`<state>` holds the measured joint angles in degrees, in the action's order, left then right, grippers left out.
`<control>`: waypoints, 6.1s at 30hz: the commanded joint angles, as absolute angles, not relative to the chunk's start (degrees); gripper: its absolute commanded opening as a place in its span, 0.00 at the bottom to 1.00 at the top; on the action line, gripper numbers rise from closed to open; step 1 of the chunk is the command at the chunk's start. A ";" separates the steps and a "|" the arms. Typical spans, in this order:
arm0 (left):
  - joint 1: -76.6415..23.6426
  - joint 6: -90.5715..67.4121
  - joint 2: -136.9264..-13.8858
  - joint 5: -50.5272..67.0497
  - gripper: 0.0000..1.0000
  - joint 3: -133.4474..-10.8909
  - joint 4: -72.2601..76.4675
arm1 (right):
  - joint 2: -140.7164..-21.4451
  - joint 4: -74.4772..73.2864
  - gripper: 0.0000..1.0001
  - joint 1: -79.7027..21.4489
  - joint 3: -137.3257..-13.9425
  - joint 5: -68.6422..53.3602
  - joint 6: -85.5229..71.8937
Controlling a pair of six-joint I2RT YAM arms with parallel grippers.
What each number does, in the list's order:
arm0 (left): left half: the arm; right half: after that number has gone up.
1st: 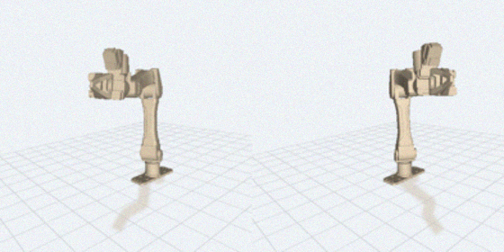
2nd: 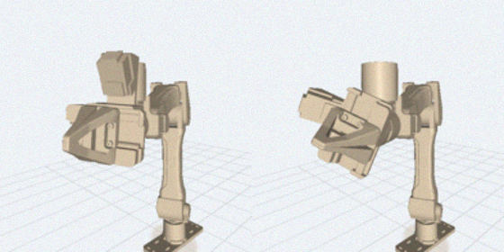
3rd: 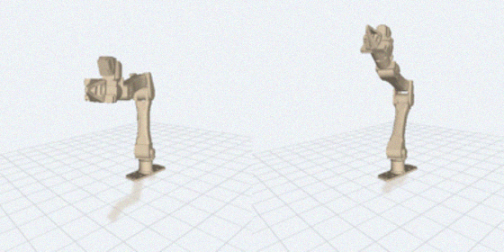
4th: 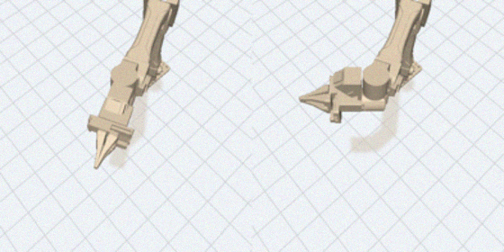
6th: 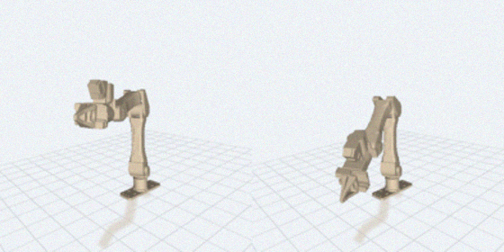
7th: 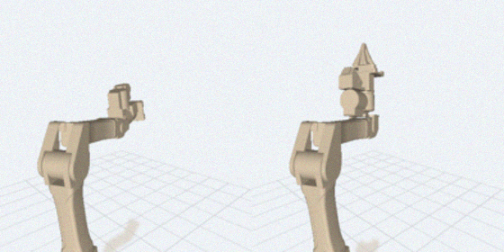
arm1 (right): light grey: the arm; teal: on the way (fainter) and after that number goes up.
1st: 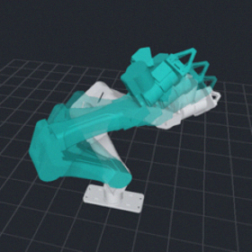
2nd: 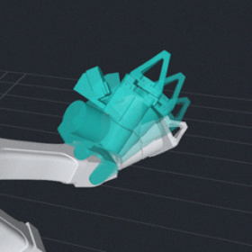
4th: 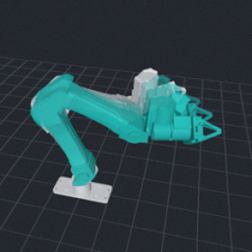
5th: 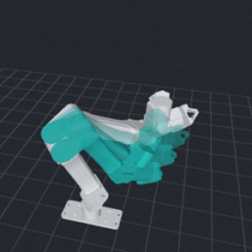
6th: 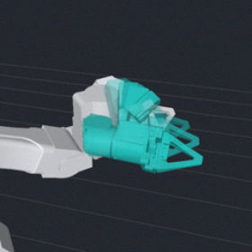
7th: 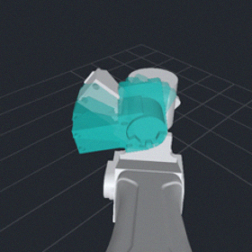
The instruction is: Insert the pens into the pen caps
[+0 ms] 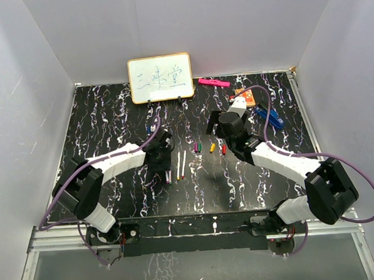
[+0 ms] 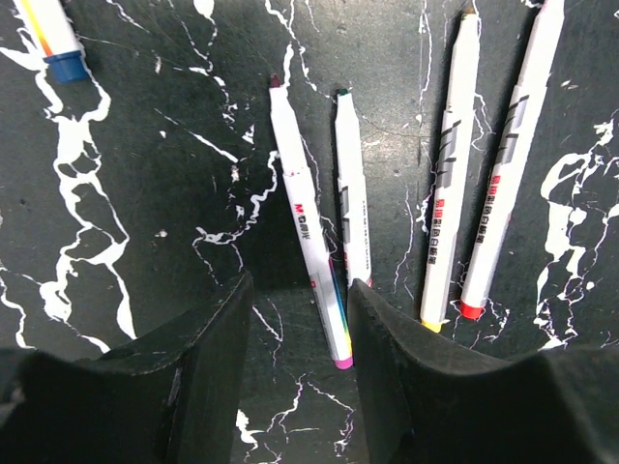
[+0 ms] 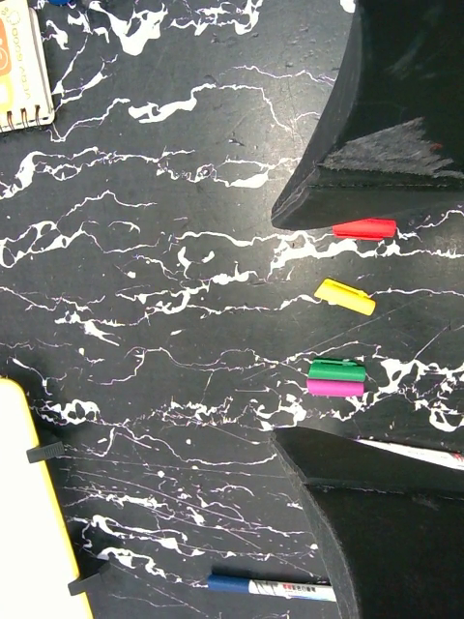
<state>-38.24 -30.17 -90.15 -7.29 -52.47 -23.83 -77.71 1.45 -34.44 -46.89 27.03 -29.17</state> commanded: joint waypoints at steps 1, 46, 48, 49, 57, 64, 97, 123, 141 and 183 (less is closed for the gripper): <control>-39.10 -31.42 -90.37 -7.64 0.42 -52.27 -23.24 | -77.31 3.35 0.80 -34.38 -47.18 27.18 -29.80; -37.58 -19.72 -104.88 -3.12 0.34 -59.00 -36.68 | -76.38 3.08 0.79 -34.37 -45.88 26.45 -31.33; -36.78 -19.37 -104.84 -3.08 0.29 -58.39 -36.72 | -76.51 3.08 0.79 -34.42 -45.83 26.46 -31.58; -36.36 -19.20 -104.77 -3.00 0.25 -58.11 -36.68 | -76.55 3.08 0.79 -34.44 -45.87 26.48 -31.63; -35.38 -19.32 -106.44 -4.43 0.14 -58.19 -36.70 | -77.25 3.16 0.79 -34.42 -46.27 26.28 -31.84; -35.33 -19.53 -107.78 -3.91 0.00 -58.12 -35.12 | -77.80 3.09 0.79 -34.37 -46.48 25.66 -31.44; -35.34 -23.05 -76.80 -13.05 0.00 -58.29 -33.34 | -95.58 -2.64 0.43 -42.26 -58.07 16.25 -24.79; -35.24 -23.12 -71.07 -11.63 0.00 -54.38 -29.22 | -104.59 -6.27 0.31 -43.15 -63.20 18.57 -26.10; -35.26 -22.76 -71.61 -10.25 0.00 -54.11 -28.41 | -108.52 -9.35 0.22 -43.13 -65.15 19.76 -26.52; -35.38 -22.68 -68.79 11.96 0.00 -45.26 1.35 | -75.58 25.44 0.00 -39.29 -49.12 18.81 -20.56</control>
